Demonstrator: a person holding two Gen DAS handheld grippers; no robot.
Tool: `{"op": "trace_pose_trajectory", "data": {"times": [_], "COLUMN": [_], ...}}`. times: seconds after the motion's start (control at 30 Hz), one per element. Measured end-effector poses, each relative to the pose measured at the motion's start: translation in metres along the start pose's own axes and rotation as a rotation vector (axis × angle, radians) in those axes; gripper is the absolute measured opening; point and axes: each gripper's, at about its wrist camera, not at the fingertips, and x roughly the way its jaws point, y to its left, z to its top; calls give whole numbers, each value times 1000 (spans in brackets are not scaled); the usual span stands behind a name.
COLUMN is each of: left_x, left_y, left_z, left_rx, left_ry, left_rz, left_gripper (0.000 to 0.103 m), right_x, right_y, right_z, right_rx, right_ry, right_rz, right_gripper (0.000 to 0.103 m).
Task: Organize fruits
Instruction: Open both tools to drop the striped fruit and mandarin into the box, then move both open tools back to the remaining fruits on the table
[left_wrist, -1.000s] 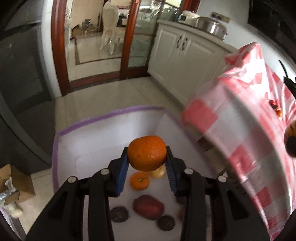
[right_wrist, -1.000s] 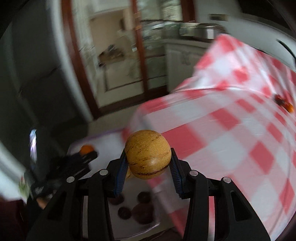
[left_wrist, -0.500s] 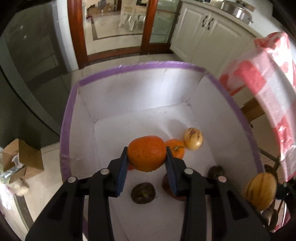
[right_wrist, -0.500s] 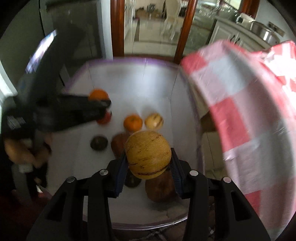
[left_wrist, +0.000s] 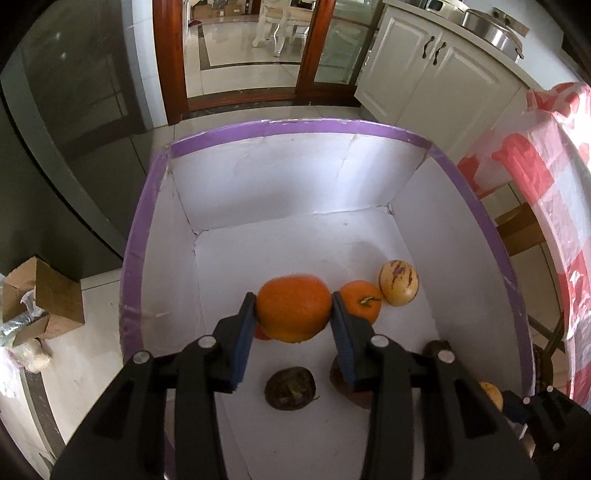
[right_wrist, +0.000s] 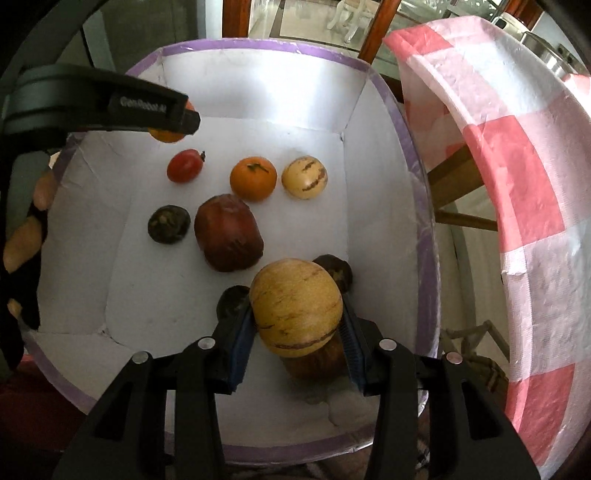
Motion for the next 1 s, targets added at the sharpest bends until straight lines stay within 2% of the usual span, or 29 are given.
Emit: {"op": "trace_pose_trajectory", "data": {"times": [0.03, 0.07, 0.1, 0.13, 0.23, 0.27, 0.33, 0.4, 0.53, 0.77, 0.9, 1.0], "left_x": [-1, -2, -2, -2, -3, -5, -13, -15, -13, -13, -21, -40], "left_y": [1, 1, 1, 0, -5, -7, -7, -4, 0, -4, -5, -12], "left_z": [1, 1, 1, 1, 1, 1, 0, 1, 3, 3, 10, 23], "left_rx": [-6, -11, -9, -4, 16, 23, 7, -9, -29, 0, 6, 15], "left_ry": [-4, -13, -14, -14, -20, -37, -75, -93, -79, -87, -107, -174], "left_rz": [-2, -14, -23, -26, -34, -26, -21, -33, -44, -31, -14, -1], "left_gripper": [55, 60, 61, 64, 73, 84, 94, 94, 94, 94, 94, 95], "right_x": [1, 0, -1, 6, 2, 2, 3, 2, 0, -13, -34, -60], "right_y": [0, 0, 0, -1, -1, -1, -1, -1, -1, -5, -10, -21], "right_z": [0, 1, 3, 8, 9, 9, 10, 10, 10, 11, 13, 14], "right_rx": [1, 3, 5, 7, 7, 5, 7, 10, 17, 34, 60, 97], "right_ry": [1, -8, -16, -24, -42, -42, -40, -43, -52, -77, -142, -230], "right_rz": [-1, -3, -8, -8, -10, -13, -15, -14, -10, -5, 22, 38], "right_gripper": [46, 52, 62, 67, 69, 69, 70, 71, 71, 71, 71, 71]}}
